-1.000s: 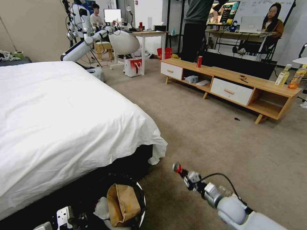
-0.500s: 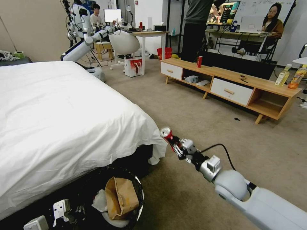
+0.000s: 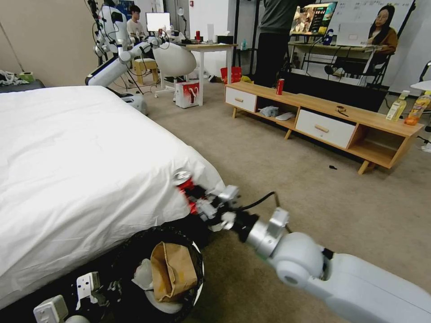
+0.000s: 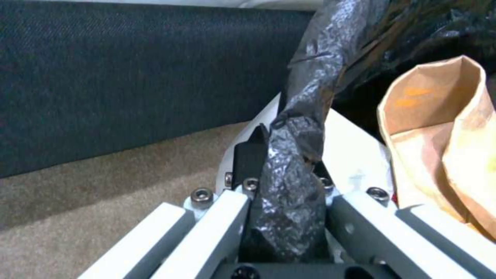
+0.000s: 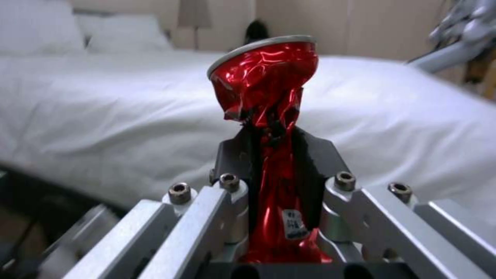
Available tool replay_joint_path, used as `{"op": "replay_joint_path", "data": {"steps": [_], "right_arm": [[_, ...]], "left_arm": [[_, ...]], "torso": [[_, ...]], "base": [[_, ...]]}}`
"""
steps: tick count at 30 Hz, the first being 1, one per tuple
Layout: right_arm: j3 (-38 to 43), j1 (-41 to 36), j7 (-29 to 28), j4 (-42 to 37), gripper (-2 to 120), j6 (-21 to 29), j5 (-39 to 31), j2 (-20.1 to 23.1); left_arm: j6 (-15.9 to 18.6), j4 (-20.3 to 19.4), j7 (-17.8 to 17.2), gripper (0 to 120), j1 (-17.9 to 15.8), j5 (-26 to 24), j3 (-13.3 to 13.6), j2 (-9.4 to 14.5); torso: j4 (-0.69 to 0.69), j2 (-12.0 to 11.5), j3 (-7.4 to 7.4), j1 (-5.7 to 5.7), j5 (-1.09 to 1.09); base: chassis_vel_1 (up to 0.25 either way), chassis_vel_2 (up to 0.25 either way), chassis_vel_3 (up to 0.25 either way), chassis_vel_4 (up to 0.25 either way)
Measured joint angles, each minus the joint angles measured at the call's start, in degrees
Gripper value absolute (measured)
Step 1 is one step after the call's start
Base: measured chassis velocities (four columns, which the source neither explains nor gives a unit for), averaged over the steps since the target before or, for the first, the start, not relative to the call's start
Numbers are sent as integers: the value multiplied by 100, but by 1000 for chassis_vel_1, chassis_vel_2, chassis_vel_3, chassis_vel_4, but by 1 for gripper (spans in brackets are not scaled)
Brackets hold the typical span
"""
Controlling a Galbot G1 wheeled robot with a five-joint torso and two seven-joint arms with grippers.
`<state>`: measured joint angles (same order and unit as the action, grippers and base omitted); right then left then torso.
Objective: Pick up the trash bin and place the garbage on the floor into it.
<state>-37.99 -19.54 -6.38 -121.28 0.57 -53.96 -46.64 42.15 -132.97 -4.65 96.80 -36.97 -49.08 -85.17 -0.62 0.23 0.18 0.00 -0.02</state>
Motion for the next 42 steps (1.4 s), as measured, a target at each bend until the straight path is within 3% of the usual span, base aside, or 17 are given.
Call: {"op": "replay_joint_path", "data": {"steps": [1, 10, 42], "right_arm": [[-358, 326, -100, -58, 14, 261, -100, -74], [-1257, 915, -347, -70, 14, 704, -337, -349], [-1805, 354, -417, 895, 14, 707, 237, -706]], "left_arm": [[2, 8, -4, 1, -34, -17, 1, 15], [5, 35, -21, 1, -133, -58, 8, 11], [4, 4, -26, 1, -131, -61, 21, -94]], "torso": [[0, 0, 0, 0, 0], [-1, 0, 0, 0, 0], [0, 0, 0, 0, 2]], "base": [[0, 0, 0, 0], [0, 0, 0, 0], [0, 0, 0, 0]]}}
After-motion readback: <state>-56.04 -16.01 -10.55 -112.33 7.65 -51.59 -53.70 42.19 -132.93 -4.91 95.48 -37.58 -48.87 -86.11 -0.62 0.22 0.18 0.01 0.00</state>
